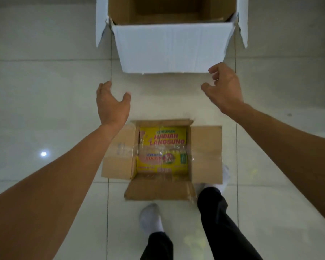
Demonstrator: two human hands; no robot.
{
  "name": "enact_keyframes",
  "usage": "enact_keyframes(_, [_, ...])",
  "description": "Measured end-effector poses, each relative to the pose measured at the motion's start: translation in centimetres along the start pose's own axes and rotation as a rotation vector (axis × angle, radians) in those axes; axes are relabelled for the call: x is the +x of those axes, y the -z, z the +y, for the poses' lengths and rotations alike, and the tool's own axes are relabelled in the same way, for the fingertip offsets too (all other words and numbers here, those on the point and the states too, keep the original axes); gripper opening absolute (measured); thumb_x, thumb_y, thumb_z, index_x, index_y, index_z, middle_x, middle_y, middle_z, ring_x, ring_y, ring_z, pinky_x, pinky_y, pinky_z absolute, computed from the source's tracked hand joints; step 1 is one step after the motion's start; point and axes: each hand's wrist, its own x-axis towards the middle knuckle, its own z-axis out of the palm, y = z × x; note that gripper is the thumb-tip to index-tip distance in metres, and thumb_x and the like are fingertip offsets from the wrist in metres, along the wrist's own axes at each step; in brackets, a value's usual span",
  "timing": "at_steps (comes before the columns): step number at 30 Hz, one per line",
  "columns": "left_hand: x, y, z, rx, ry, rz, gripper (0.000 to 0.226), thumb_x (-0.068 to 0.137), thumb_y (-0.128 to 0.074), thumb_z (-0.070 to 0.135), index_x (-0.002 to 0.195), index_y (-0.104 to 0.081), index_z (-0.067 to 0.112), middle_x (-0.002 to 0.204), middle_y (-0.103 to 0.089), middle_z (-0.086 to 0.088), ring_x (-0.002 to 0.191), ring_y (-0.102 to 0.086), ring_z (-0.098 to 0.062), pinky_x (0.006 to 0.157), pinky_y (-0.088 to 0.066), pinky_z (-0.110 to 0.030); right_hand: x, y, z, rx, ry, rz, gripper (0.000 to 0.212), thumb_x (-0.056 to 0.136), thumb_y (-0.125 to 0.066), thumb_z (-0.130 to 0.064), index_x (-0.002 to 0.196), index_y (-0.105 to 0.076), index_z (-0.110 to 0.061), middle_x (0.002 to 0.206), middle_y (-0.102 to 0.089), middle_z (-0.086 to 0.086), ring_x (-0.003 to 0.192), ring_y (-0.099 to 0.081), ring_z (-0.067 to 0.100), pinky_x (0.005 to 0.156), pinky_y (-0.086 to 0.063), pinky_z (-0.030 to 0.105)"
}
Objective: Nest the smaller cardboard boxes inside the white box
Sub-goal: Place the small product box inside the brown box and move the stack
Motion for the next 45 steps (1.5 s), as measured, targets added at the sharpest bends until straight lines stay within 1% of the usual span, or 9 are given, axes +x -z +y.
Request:
enact_keyframes(7, [-6.0,1.7,-7.8,0.072,0.016,-0.064,0.061,0.084,-0.064,0.030,0.137,-0.040,0.010,0.142,-0.044,-0.007,0.131,-0.039,-0.021,0.097,-0.024,-0.020,-9.2,-4.0,4.4,-0.044,-0.105,-0.016,0.041,0.082,-0.065,-0.024,0.119,-0.050,-0.016,0.119,-0.057,0.009,0.102,-0.054,0.017,0.080,-0.047,0.032])
enact_keyframes(11, [-8.5,1.9,-12.6,0.156,0.088,-0.117,0.064,0.082,-0.065,0.031,0.137,-0.040,0.010,0.141,-0.045,-0.010,0.129,-0.042,-0.026,0.103,-0.034,-0.033,-13.5,-6.8,7.5,-0.108,-0.174,-0.086,0.046,0.082,-0.066,-0.025,0.123,-0.047,-0.017,0.126,-0.053,0.010,0.108,-0.056,0.022,0.082,-0.048,0.034])
enact_keyframes(21, [-10.2,-0.3,-20.9,0.134,0.468,-0.225,0.107,0.065,-0.079,0.046,0.146,-0.018,0.013,0.146,-0.038,-0.010,0.130,-0.041,-0.029,0.103,-0.039,-0.037,-16.2,-9.7,16.0,-0.206,-0.340,-0.109,0.078,0.077,-0.071,-0.020,0.141,-0.026,-0.014,0.141,-0.041,0.016,0.122,-0.048,0.036,0.091,-0.046,0.043])
enact_keyframes(26, [-10.2,-1.1,-21.8,-0.007,0.560,-0.240,0.107,0.064,-0.082,0.043,0.144,-0.020,0.009,0.144,-0.041,-0.009,0.128,-0.043,-0.027,0.100,-0.041,-0.035,-15.9,-9.9,17.4,0.006,-0.561,-0.100,0.075,0.078,-0.072,-0.023,0.138,-0.027,-0.012,0.128,-0.050,0.016,0.097,-0.049,0.028,0.075,-0.046,0.036])
enact_keyframes(28, [-10.4,-0.9,-21.8,0.018,0.531,-0.151,0.090,0.065,-0.081,0.038,0.136,-0.036,0.006,0.127,-0.051,-0.003,0.111,-0.052,-0.021,0.084,-0.045,-0.027,-15.7,-9.7,17.4,0.019,-0.590,-0.082,0.071,0.077,-0.072,-0.024,0.135,-0.033,-0.010,0.125,-0.052,0.015,0.099,-0.051,0.029,0.077,-0.047,0.037])
enact_keyframes(31, [-10.9,-0.2,-21.3,0.039,0.445,-0.059,0.042,0.069,-0.075,0.028,0.107,-0.064,0.012,0.092,-0.061,0.002,0.073,-0.056,-0.014,0.054,-0.038,-0.016,-15.7,-8.9,16.6,0.014,-0.569,-0.073,0.051,0.077,-0.067,-0.022,0.123,-0.052,-0.007,0.118,-0.061,0.015,0.105,-0.059,0.034,0.088,-0.052,0.045])
enact_keyframes(34, [-11.4,0.5,-20.1,0.025,0.368,-0.096,0.010,0.076,-0.068,0.023,0.079,-0.065,0.014,0.067,-0.058,0.002,0.063,-0.054,-0.015,0.050,-0.038,-0.019,-16.1,-8.3,15.0,0.122,-0.542,-0.136,0.032,0.080,-0.061,-0.013,0.110,-0.065,-0.005,0.108,-0.067,0.020,0.096,-0.065,0.037,0.082,-0.056,0.050])
enact_keyframes(38, [-12.6,1.1,-17.1,0.042,0.192,-0.111,0.034,0.086,-0.060,0.025,0.078,-0.061,-0.008,0.071,-0.057,-0.015,0.065,-0.050,-0.021,0.058,-0.037,-0.027,-16.4,-7.5,12.4,0.099,-0.459,-0.185,0.023,0.083,-0.056,-0.013,0.101,-0.069,-0.007,0.099,-0.070,0.019,0.086,-0.068,0.036,0.072,-0.058,0.051])
enact_keyframes(45, [-13.8,4.8,-9.2,-0.058,0.058,0.037,0.042,0.084,-0.061,0.022,0.053,-0.043,0.002,0.048,-0.036,-0.001,0.046,-0.032,-0.011,0.046,-0.027,-0.024,-16.5,-2.2,7.5,0.032,-0.352,-0.104,0.025,0.085,-0.051,-0.020,0.094,-0.069,-0.005,0.092,-0.070,0.019,0.082,-0.067,0.037,0.070,-0.058,0.051])
